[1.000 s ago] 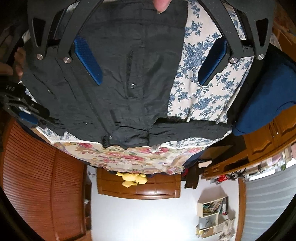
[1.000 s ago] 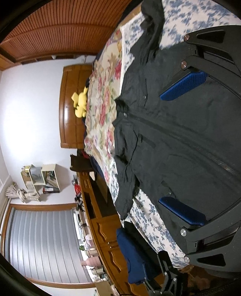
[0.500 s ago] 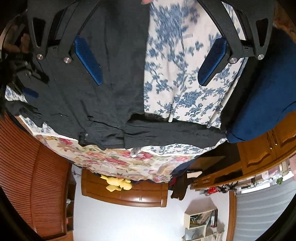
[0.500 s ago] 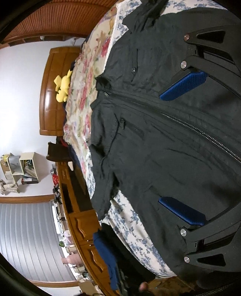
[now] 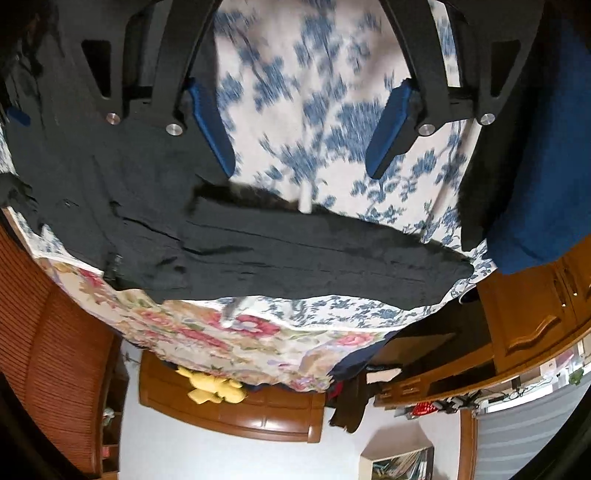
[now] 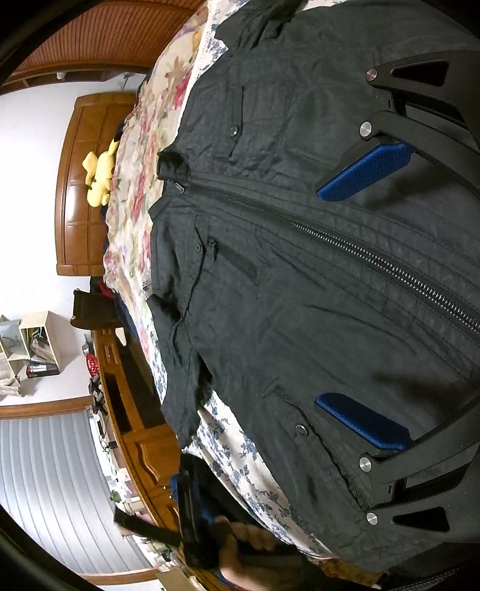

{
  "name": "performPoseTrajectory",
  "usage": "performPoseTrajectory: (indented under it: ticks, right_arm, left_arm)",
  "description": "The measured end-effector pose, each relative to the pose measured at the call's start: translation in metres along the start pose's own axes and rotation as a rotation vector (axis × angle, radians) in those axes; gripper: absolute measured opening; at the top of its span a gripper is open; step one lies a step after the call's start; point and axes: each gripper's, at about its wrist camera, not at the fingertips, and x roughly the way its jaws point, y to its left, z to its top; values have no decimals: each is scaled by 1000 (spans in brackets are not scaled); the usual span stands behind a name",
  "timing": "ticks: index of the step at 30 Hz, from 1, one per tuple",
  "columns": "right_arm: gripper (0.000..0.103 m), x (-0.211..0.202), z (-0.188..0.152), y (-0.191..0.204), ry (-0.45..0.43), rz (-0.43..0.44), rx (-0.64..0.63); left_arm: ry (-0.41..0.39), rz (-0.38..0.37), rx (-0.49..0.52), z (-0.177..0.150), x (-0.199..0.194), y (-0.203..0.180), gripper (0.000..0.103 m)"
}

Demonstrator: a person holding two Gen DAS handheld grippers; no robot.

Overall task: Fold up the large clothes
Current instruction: 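Reach the left tool to the jacket sleeve nearest it and grasp it, then fold the held sleeve across the jacket body with the left tool, release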

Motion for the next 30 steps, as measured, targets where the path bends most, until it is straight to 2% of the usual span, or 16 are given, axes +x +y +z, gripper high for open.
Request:
performPoseTrajectory:
  ticks: [4,7,10,13,16,17,18,20,22,23,26,30]
  right_arm:
    - [103,12,3,10,0,2,6]
    - [103,32,7,24,13,-10,8]
    - [103,36,8,23,29,-7,17]
    - [103,36,9,25,31,-4,20]
    - [103,37,10,25,30,-2,22]
    - [103,38,10,25,29,-1,23]
    - [103,37,9,26,29,-1,24]
    - [103,37,8,26,28,-1,23]
    - [103,35,7,24,29,-7,18]
    - [103,34,6,25,31,-16,10]
    - [103,25,5,24,23,-33,-13]
    - [103,10,3,14,-5,-62,-6]
  left_arm:
    - [48,-4,-57,16,39,12,70]
    - [94,-11,-107,27,68,22,60]
    - [144,-22,-210,35,93,40,58]
    - [176,-21,-286,37,111,54,58]
    - [200,-33,-312,38,122,58,58]
    - [202,-35,-317,39,125,59,55]
    - [203,-34,-319,40,127,60,50]
    - [206,-16,-306,44,132,58,25]
    - [198,-17,-283,49,133,55,8]
    - [195,-11,-256,52,134,50,4]
    - [140,69,-152,63,118,28,2]
    - [66,40,-61,81,83,-13,2]
